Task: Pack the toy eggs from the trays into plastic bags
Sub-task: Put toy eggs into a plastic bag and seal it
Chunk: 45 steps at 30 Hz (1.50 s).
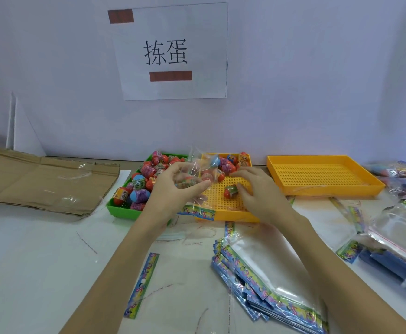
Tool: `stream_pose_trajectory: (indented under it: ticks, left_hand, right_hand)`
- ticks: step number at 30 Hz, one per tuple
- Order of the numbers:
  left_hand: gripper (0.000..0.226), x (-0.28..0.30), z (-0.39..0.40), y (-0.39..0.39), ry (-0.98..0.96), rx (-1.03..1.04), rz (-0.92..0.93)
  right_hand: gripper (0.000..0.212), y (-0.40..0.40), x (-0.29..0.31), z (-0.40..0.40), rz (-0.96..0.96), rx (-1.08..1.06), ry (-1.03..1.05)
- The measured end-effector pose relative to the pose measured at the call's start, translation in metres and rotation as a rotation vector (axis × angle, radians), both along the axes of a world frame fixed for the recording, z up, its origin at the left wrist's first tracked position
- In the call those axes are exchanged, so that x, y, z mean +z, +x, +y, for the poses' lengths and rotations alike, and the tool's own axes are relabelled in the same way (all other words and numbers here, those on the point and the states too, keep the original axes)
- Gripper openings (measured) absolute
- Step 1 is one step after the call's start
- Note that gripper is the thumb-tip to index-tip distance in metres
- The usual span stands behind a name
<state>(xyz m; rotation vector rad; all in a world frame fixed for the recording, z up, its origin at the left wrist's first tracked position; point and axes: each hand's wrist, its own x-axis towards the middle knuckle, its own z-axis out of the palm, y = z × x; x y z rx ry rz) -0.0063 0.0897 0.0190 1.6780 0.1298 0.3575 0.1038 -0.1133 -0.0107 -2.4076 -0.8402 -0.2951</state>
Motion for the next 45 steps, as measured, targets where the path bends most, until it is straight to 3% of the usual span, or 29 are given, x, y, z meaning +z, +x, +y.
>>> stream_pose_trajectory:
  ticks: [3, 7, 14, 20, 23, 29, 35, 42, 45]
  left_hand:
    - [0.046, 0.000, 0.001, 0.000, 0.002, -0.005, -0.006]
    - [0.049, -0.002, 0.003, 0.001, 0.021, -0.031, 0.012]
    - [0.048, -0.003, 0.003, 0.000, 0.114, -0.117, 0.027]
    - [0.048, -0.001, -0.002, -0.003, 0.178, -0.220, 0.000]
    - [0.055, 0.000, -0.004, -0.004, 0.223, -0.250, -0.011]
    - [0.054, 0.002, -0.006, -0.006, 0.179, -0.289, -0.028]
    - [0.055, 0.003, -0.005, -0.007, 0.177, -0.240, -0.011]
    - [0.047, 0.008, -0.005, -0.009, 0.064, -0.246, -0.004]
    - [0.036, 0.006, -0.005, -0.009, 0.123, -0.246, 0.005]
  right_hand:
    - [0.027, -0.003, 0.002, 0.000, 0.081, 0.078, -0.036]
    - [0.022, -0.007, 0.009, 0.002, 0.054, 0.112, -0.008]
    - [0.026, -0.025, 0.028, 0.008, 0.094, 0.065, 0.572]
    - [0.024, -0.040, 0.045, 0.012, 0.140, 0.112, 0.846]
    - [0.028, -0.042, 0.047, 0.013, 0.086, 0.109, 0.824]
    - [0.027, -0.041, 0.046, 0.008, -0.004, 0.154, 0.545]
    - [0.017, -0.036, 0.050, 0.002, 0.317, 0.200, 0.642]
    - [0.021, -0.036, 0.049, 0.001, 0.403, 0.278, 0.659]
    - [0.021, -0.036, 0.050, 0.001, 0.427, 0.335, 0.645]
